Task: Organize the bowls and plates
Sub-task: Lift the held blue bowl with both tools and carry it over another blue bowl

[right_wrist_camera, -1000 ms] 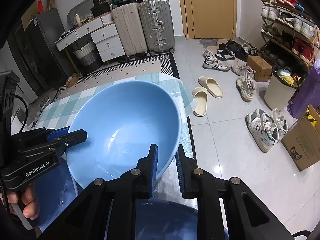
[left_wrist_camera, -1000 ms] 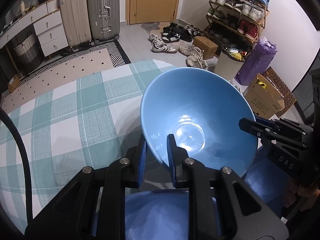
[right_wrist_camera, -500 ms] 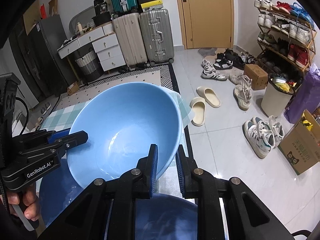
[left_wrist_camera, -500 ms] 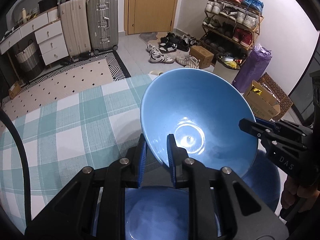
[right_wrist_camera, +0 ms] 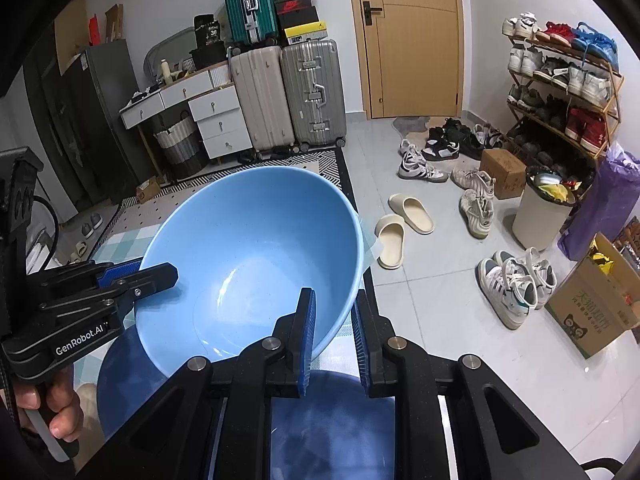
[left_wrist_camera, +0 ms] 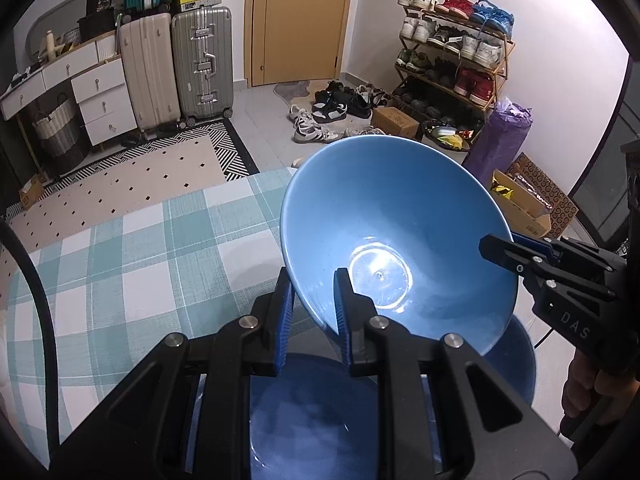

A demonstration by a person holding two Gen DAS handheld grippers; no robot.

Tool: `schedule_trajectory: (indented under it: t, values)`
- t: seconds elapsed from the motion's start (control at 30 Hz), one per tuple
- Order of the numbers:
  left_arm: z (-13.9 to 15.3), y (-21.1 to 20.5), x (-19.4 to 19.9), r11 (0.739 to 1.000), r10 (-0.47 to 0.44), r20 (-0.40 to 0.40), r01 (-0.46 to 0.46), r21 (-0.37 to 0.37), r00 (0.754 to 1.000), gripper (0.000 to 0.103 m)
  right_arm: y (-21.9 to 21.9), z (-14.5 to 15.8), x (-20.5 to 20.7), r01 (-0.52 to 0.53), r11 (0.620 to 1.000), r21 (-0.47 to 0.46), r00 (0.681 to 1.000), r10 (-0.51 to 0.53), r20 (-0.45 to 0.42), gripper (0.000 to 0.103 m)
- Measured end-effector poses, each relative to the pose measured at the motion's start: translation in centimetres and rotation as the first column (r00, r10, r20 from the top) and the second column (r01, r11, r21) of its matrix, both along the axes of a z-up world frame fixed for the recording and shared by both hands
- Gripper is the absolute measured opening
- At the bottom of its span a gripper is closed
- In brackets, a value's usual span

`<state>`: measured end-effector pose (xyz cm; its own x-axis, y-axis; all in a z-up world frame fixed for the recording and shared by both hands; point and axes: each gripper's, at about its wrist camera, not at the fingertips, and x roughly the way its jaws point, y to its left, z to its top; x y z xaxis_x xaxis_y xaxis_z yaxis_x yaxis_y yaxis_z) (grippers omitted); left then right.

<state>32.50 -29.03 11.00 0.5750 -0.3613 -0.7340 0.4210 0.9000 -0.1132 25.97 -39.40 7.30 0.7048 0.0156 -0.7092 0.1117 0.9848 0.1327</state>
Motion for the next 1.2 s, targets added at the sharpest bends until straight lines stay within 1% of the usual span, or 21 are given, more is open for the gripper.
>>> schedule_trajectory:
  t: [0.23, 0.73, 1.0, 1.2]
  values:
    - [1.7, 0.1, -2.1, 1.000, -0.006, 0.024, 0.006, -0.004, 1.000, 0.017, 0.5, 1.7, -1.9, 0.003, 1.000, -0.009, 1.000, -0.003, 0.028, 0.018]
    - [5.7, 1.5, -8.5, 1.000, -0.004, 0.072, 0.004, 0.000, 0.997, 0.017, 2.7, 4.6, -6.2, -0.013, 1.000, -0.014, 0.996, 0.014, 0.083, 0.019]
    - [7.1, 2.9, -11.8, 1.000, 0.008, 0.087, -0.009, 0.010, 0.996, 0.017, 4.3, 5.3, -8.4, -0.030, 0.999, -0.013, 0.994, 0.032, 0.102, 0.019]
    - [7.3, 4.2, -13.7, 1.000, 0.022, 0.085, -0.022, 0.007, 0.996, 0.017, 5.5, 5.2, -9.3, -0.044, 0.999, -0.010, 0.993, 0.045, 0.106, 0.019]
